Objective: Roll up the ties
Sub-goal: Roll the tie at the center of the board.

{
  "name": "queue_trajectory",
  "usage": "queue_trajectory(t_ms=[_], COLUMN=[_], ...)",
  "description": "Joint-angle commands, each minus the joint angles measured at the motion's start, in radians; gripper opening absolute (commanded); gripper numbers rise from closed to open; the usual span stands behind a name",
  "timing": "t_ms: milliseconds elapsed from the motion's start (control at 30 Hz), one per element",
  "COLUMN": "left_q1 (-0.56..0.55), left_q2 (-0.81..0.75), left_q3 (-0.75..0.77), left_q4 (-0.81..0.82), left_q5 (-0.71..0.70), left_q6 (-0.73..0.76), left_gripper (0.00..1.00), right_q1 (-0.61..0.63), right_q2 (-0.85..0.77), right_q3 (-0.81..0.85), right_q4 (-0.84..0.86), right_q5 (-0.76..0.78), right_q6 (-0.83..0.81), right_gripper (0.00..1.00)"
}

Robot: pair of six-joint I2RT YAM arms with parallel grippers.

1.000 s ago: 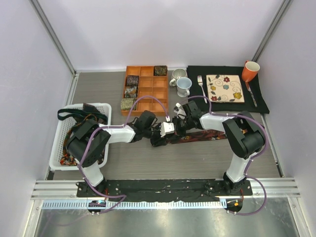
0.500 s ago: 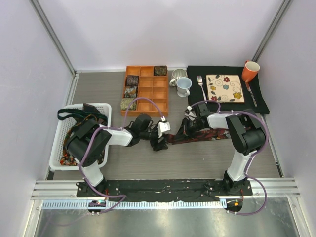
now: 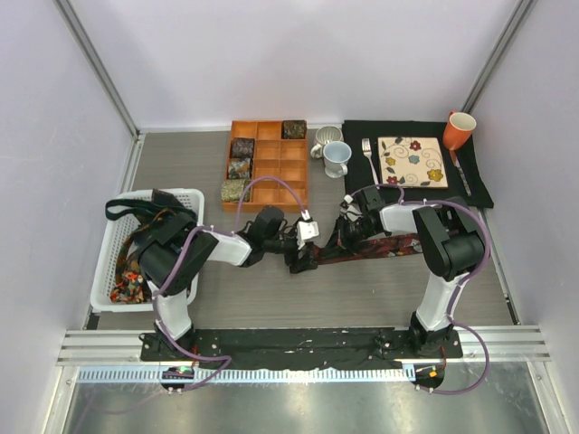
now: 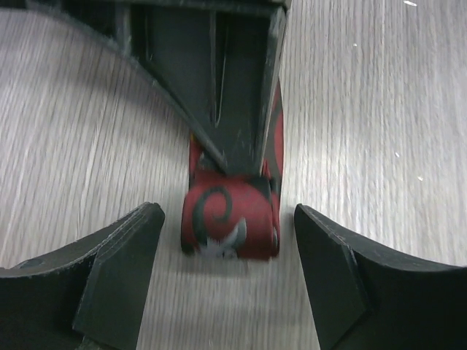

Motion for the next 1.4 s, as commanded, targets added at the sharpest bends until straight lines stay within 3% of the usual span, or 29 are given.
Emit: queue_trajectory(t_ms=[0, 133, 233, 333, 433, 500, 567, 600, 633, 733, 933, 1067, 1167, 1233, 1267, 1367], left_q1=[-0.051, -0.071, -0.071, -0.068, -0.068, -0.068, -0.068, -0.068, -0.068, -0.066, -0.048, -0.048, -0.048, -0.048, -0.048, -0.046], left_q2=[0.041, 0.037, 0.000, -0.052, -0.132, -0.160, -0.171, -0.171, -0.168, -0.166, -0.178, -0.135, -0.096, -0.088, -0.092, -0.120], left_q3=[0.028, 0.054, 0.047, 0.025, 0.010, 0.014, 0.010, 0.010, 0.010, -0.005, -0.105, -0.102, -0.073, -0.064, -0.061, -0.061], left_q4=[0.002, -0.142, -0.242, -0.329, -0.406, -0.469, -0.477, -0.481, -0.481, -0.434, -0.163, -0.023, -0.020, -0.049, -0.090, -0.216], left_q5=[-0.047, -0.112, -0.139, -0.135, -0.130, -0.133, -0.153, -0.161, -0.167, -0.169, -0.106, -0.075, -0.044, -0.038, -0.050, -0.084], left_q6=[0.067, 0.129, 0.164, 0.174, 0.183, 0.190, 0.183, 0.178, 0.163, 0.128, 0.007, -0.067, -0.076, -0.060, -0.040, 0.040], left_gripper=[0.77, 0.63, 0.36, 0.19, 0.13, 0.13, 0.21, 0.27, 0.40, 0.59, 0.68, 0.65, 0.58, 0.46, 0.36, 0.22], right_q1=[0.010, 0.029, 0.050, 0.066, 0.075, 0.076, 0.078, 0.085, 0.084, 0.089, 0.092, 0.096, 0.099, 0.099, 0.098, 0.098], right_q2=[0.030, -0.009, -0.047, -0.085, -0.096, -0.073, -0.029, -0.014, 0.014, 0.049, 0.071, 0.085, 0.089, 0.083, 0.071, 0.024], right_q3=[-0.030, -0.030, -0.027, -0.020, -0.021, -0.017, -0.021, -0.023, -0.024, -0.038, -0.061, -0.061, -0.053, -0.047, -0.044, -0.027], right_q4=[-0.066, -0.033, -0.015, -0.010, -0.021, -0.030, -0.026, -0.012, -0.006, 0.020, 0.034, 0.037, 0.037, 0.036, 0.028, -0.003], right_q5=[0.211, 0.175, 0.146, 0.125, 0.143, 0.161, 0.184, 0.192, 0.198, 0.207, 0.230, 0.232, 0.227, 0.227, 0.227, 0.223], right_q6=[-0.076, -0.070, -0.058, -0.041, -0.024, -0.032, -0.044, -0.047, -0.049, -0.049, -0.049, -0.047, -0.049, -0.049, -0.049, -0.049], right_gripper=[0.01, 0.01, 0.01, 0.01, 0.01, 0.01, 0.01, 0.01, 0.01, 0.01, 0.01, 0.01, 0.01, 0.01, 0.01, 0.06])
